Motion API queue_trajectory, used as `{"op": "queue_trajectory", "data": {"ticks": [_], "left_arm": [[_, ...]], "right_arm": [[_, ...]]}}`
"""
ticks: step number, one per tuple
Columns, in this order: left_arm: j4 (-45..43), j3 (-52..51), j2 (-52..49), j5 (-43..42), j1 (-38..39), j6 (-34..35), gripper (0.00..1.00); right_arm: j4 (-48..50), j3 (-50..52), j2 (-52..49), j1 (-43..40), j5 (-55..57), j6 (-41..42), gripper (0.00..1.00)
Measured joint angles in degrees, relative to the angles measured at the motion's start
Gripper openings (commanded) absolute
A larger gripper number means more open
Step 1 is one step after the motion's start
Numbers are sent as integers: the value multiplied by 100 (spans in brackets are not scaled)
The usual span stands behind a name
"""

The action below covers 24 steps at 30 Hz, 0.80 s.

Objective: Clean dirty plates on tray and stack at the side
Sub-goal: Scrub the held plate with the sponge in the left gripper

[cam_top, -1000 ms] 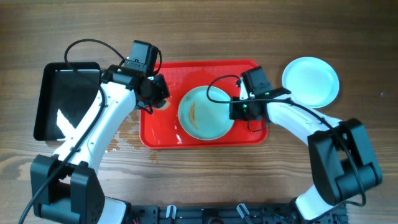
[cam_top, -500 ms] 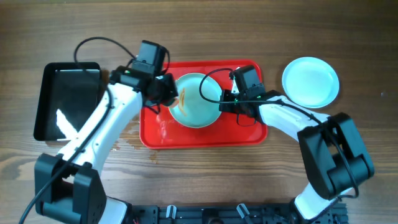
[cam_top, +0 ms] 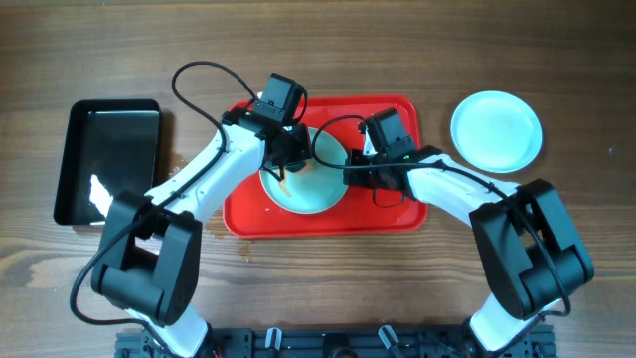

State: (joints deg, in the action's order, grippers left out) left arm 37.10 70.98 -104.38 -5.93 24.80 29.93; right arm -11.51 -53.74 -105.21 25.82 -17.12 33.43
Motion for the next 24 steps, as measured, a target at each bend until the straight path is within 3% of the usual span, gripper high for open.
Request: {"op": "queue_trajectory", "data": {"ticks": [10,24], "left_arm": [[-116,0,-195,0,0,0,4],[-157,0,-492,-407,24,0,4]], "right_arm": [[-1606,-667,-2,0,435,-396,4],[-1766,-815,-2,2,1014,-566,4]]}}
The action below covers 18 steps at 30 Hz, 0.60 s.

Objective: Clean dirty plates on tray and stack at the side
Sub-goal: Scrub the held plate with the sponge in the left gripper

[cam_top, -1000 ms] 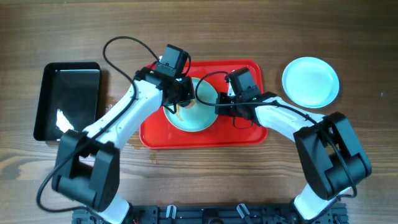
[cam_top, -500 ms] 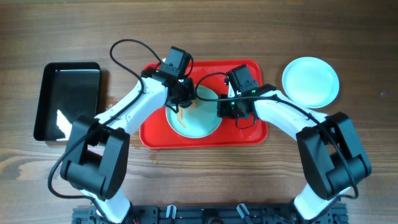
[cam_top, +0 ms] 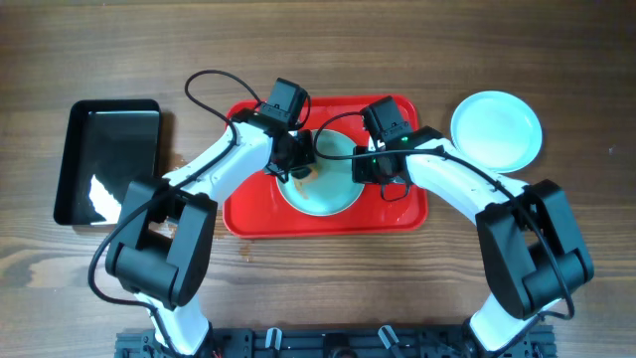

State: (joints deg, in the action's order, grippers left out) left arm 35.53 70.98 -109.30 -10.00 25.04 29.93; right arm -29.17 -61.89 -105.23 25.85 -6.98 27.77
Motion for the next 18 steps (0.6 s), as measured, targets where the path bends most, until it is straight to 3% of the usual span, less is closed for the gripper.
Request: {"op": "queue_trajectory", "data": {"ticks": [18], "left_arm": [[-166,0,-208,-76,608,2,4]], "right_arm": [[-26,0,0,26,131,0,4]]}}
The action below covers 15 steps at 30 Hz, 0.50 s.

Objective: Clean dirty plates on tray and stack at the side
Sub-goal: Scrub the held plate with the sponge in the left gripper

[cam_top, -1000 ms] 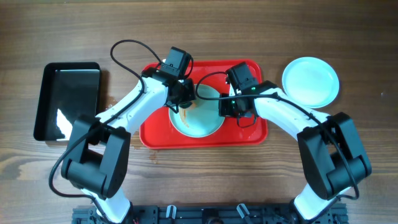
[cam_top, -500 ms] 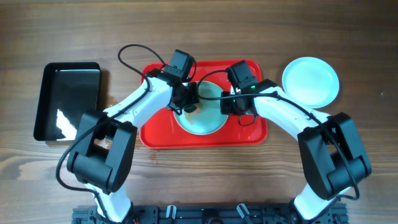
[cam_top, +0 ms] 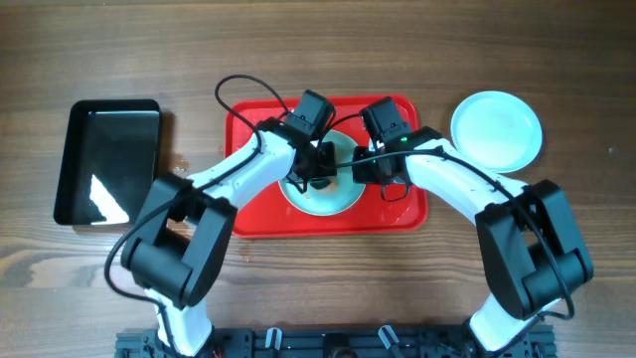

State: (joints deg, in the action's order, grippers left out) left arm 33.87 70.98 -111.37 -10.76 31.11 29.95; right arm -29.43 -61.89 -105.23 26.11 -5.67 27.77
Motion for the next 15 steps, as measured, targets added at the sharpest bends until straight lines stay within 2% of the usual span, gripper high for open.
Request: {"op": "queue_trajectory", "data": {"ticks": [6,15], "left_arm": [[197,48,-92,179,2,4,4],[986,142,-81,1246,-282,22,4]], "right_arm": [[-52,0,-20,7,17,0,4],[-83,0,-20,33,61,0,4]]}}
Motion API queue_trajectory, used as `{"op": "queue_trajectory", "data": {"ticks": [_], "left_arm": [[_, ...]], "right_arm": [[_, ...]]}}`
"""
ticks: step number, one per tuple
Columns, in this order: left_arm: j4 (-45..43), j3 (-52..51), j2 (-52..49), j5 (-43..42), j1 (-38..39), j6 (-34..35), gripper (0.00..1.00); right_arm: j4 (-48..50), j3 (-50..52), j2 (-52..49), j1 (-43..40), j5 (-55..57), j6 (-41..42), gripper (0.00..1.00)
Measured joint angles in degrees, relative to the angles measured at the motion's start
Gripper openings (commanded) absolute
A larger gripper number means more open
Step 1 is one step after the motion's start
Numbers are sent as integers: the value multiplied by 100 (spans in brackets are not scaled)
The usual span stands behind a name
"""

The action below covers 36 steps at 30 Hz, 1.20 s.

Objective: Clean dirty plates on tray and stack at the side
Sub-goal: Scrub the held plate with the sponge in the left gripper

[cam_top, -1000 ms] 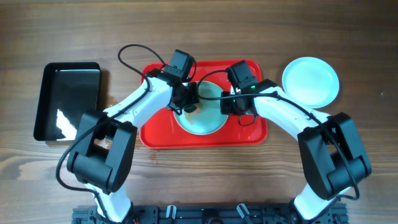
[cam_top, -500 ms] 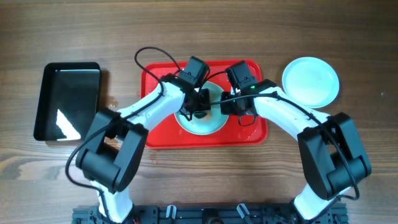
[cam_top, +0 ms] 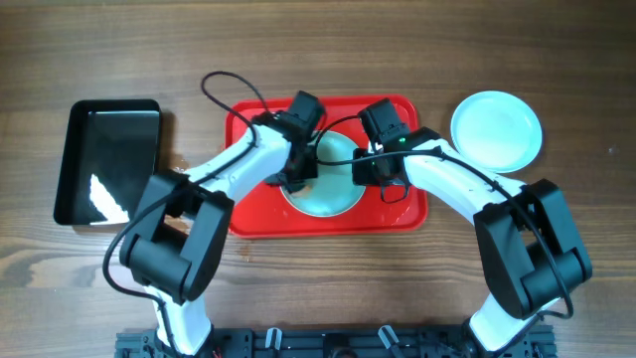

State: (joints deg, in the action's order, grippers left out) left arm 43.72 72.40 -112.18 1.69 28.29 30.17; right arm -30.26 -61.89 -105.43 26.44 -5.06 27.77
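Observation:
A pale green plate (cam_top: 328, 194) lies on the red tray (cam_top: 248, 214) in the overhead view. My left gripper (cam_top: 298, 177) points down over the plate's left part, shut on a small brownish sponge that barely shows under the fingers. At the plate's right rim my right gripper (cam_top: 360, 171) is shut on the edge. A second pale green plate (cam_top: 497, 131) with a bare face lies on the table to the right of the tray.
A black rectangular tray (cam_top: 107, 159) sits on the wooden table at the far left. Both arms' cables loop above the red tray's rear half. The two wrists stand close together over the tray.
My left gripper has moved from the plate's middle to its left part, a little nearer the front. The right gripper and the plate have stayed where they were.
At first the plate lay left of the tray's centre, with my left gripper at its left rear and my right gripper at its right rim. Then plate and right gripper stood further right. My left gripper was then over the plate's middle, and is now at its left.

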Motion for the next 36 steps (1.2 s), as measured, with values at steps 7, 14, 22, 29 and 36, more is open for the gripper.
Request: {"op": "queue_trajectory", "data": {"ticks": [7,14,22,29,36], "left_arm": [[11,28,0,9,-385,-7,4],[-138,42,216,-247,-442,-157,4],[-935,116,697,-1110,-321,-186,4],[-1213,116,254,-1344,-138,-133,4],[-1447,116,-267,-1447,-114,-48,4]], "right_arm": [[52,-63,0,81,-94,2,4],[2,-90,-2,61,0,2,4],[-42,-90,-2,26,87,0,4],[-42,-90,-2,26,85,0,4],[-59,-90,-2,26,87,0,4]]}}
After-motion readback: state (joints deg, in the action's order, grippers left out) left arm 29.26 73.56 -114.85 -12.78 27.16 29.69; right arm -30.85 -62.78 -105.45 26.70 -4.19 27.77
